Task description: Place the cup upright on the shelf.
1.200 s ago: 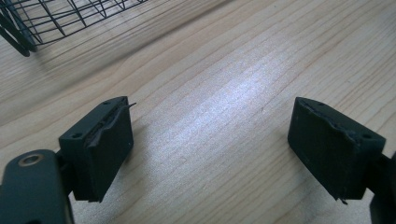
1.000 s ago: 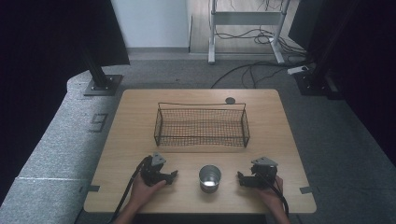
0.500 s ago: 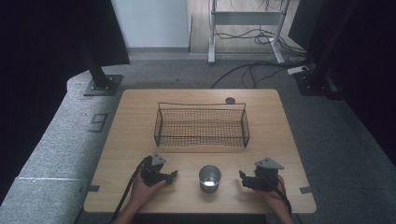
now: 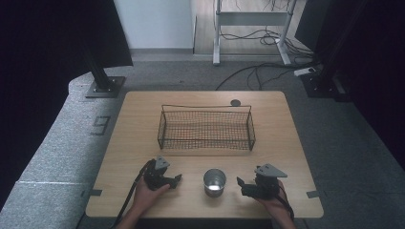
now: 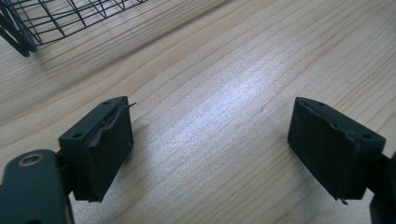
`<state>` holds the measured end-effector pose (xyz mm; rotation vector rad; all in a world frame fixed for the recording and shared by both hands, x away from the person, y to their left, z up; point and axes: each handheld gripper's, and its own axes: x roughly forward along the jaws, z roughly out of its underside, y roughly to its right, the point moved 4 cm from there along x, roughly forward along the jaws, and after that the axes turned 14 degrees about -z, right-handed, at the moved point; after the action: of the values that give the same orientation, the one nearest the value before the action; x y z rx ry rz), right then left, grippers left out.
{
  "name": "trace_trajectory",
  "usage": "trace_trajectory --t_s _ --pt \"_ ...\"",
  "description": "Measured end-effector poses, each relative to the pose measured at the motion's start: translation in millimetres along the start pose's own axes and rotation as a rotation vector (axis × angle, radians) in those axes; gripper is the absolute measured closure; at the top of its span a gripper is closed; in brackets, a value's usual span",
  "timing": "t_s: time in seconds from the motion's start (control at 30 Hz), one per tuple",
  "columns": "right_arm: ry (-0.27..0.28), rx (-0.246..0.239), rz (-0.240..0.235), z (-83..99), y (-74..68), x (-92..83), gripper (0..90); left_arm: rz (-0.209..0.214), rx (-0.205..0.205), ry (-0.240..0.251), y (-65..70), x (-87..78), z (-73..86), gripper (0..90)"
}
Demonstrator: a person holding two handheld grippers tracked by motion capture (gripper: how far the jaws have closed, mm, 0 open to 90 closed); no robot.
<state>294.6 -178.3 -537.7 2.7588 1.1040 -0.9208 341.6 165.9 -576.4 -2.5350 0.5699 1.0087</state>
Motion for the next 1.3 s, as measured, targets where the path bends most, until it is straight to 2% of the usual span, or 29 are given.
trace_trajectory --t_s 0.27,0.4,1.07,1.3 --pt "0.036 -0.014 -0.067 -7.4 -16.7 -4.1 11.0 0.0 0.0 0.0 0.0 0.0 0.0 14.0" --pt "0.045 -0.021 -0.086 -10.2 -24.5 -5.8 11.2 0.001 0.0 0.0 0.1 0.1 -0.1 14.0" --pt "0.05 -0.053 -0.171 -16.3 -53.7 0.3 9.7 0.004 0.002 0.0 0.8 0.5 -0.7 14.0" --pt "0.034 -0.057 -0.195 -17.2 -61.4 5.9 6.8 0.004 0.001 0.0 1.0 0.6 -0.8 14.0"
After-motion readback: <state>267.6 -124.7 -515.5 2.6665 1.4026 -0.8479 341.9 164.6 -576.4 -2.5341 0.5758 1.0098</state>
